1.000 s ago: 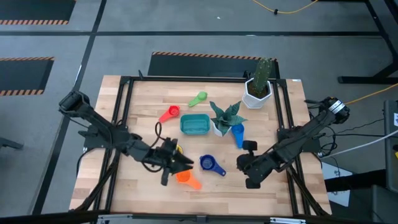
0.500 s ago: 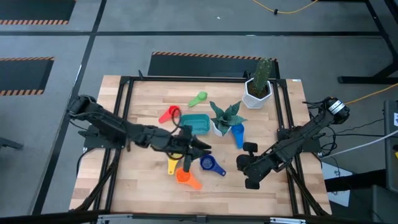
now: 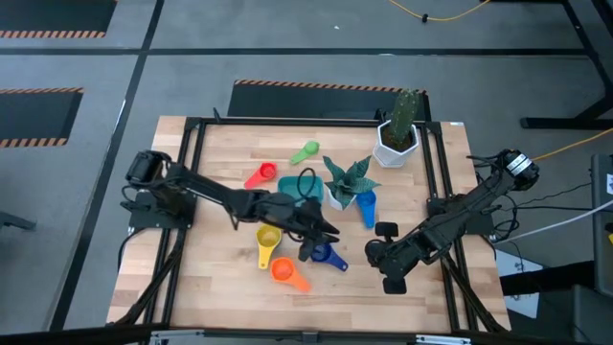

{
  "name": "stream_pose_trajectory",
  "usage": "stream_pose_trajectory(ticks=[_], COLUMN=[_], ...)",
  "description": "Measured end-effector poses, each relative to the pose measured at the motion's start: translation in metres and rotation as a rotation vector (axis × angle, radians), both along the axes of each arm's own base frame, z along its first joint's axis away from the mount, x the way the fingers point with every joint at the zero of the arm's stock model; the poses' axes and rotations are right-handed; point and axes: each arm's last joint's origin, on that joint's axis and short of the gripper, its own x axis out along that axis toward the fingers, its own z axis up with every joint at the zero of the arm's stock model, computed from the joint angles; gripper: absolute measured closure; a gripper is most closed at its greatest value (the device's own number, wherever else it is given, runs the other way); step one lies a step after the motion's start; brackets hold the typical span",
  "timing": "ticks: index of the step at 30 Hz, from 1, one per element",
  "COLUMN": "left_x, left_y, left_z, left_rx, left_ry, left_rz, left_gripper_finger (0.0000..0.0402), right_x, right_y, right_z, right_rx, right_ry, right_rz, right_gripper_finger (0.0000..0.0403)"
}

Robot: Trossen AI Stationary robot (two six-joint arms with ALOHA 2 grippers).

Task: Nest measuring cups in basket
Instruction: Stack the dark blue measuring cup on top of the yellow measuring cup

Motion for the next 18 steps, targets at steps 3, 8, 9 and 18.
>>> stream_pose_trajectory(ticks=[3,8,9,18], left_x=[0.006,0.012,0.012,0.015], left_y=[0.005,0.014,0.015,0.007], left_z=[-0.012,-0.024,-0.025,-0.014], left_rx=[0.001,0.010,0.017,0.081], left_ry=[0.033,0.066,0.067,0.195], left_rz=[0.016,0.031,0.033,0.001], left_gripper_finger=[0.0271,0.0242,0.0242,0.0243], right_x=[0.000,0.000,0.000,0.000], right_y=[0.000,0.000,0.000,0.000], right_z=[0.000,0.000,0.000,0.000], right_rx=[0.000,0.000,0.000,0.002], right_ry=[-0.001,-0.001,-0.001,-0.001], right_rz=[-0.001,-0.001,-0.001,-0.005], right_gripper_finger=[0.0337,0.0337,0.0337,0.0337])
